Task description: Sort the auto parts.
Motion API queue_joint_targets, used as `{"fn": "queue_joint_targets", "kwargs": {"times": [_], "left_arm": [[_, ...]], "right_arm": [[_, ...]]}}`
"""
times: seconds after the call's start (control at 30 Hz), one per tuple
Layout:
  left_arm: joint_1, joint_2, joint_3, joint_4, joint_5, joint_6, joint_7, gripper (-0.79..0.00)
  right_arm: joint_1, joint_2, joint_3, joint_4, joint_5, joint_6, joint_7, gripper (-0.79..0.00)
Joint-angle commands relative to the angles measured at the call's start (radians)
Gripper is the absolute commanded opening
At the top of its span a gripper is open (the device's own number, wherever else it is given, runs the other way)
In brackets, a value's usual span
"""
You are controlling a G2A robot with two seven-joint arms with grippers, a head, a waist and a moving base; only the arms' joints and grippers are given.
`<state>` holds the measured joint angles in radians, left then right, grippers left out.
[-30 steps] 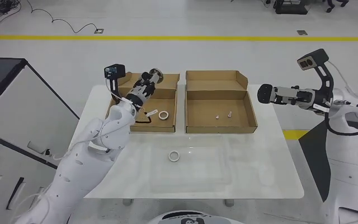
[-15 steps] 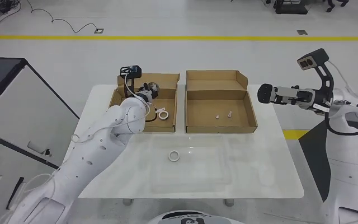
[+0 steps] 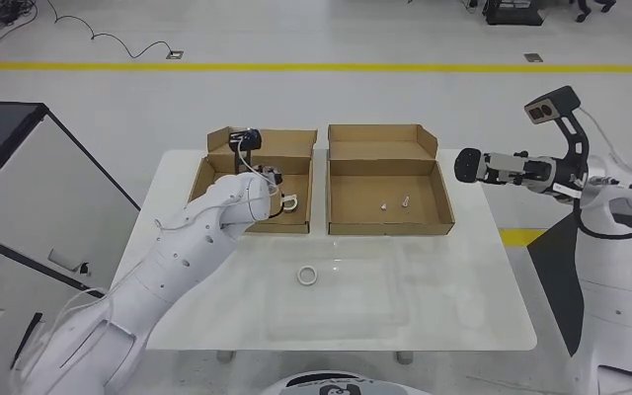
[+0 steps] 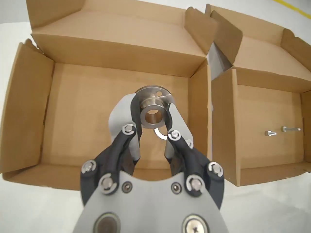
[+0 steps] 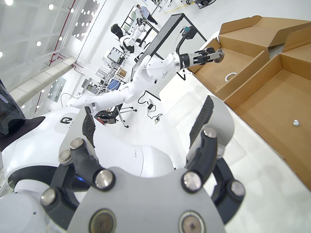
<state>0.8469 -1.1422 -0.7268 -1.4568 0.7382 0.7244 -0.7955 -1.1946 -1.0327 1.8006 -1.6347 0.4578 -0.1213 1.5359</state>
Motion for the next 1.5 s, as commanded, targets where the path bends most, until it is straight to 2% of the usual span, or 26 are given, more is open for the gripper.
{"fn": "queue_joint_targets", "kwargs": {"times": [0.0, 0.43, 0.7, 1.0, 1.13, 1.17, 1.2, 1.3, 1.47], "left_arm": [[-0.007, -0.008, 0.008, 0.035, -0.003, 0.006, -0.005, -0.785], [-0.04, -0.058, 0.042, 0.207, -0.006, 0.008, -0.02, -0.785], [-0.048, -0.079, 0.049, 0.273, 0.004, 0.018, -0.028, -0.785], [-0.051, -0.096, 0.045, 0.307, 0.023, 0.023, -0.042, -0.785], [-0.046, -0.1, 0.035, 0.305, 0.03, 0.028, -0.045, -0.419], [-0.044, -0.1, 0.031, 0.304, 0.036, 0.03, -0.043, -0.385], [-0.042, -0.1, 0.026, 0.3, 0.039, 0.034, -0.044, -0.225], [-0.032, -0.096, 0.007, 0.28, 0.05, 0.043, -0.046, 0.0], [0.0, -0.08, -0.038, 0.208, 0.085, 0.06, -0.054, 0.0]], "right_arm": [[0.0, 0.0, 0.0, 0.0, 0.0, 0.0, 0.0, 0.0], [0.0, 0.0, 0.0, 0.0, 0.0, 0.0, 0.0, 0.0], [0.0, 0.0, 0.0, 0.0, 0.0, 0.0, 0.0, 0.0], [0.0, 0.0, 0.0, 0.0, 0.0, 0.0, 0.0, 0.0], [0.0, 0.0, 0.0, 0.0, 0.0, 0.0, 0.0, 0.0], [0.0, 0.0, 0.0, 0.0, 0.0, 0.0, 0.0, 0.0], [0.0, 0.0, 0.0, 0.0, 0.0, 0.0, 0.0, 0.0], [0.0, 0.0, 0.0, 0.0, 0.0, 0.0, 0.0, 0.0], [0.0, 0.0, 0.0, 0.0, 0.0, 0.0, 0.0, 0.0]]}}
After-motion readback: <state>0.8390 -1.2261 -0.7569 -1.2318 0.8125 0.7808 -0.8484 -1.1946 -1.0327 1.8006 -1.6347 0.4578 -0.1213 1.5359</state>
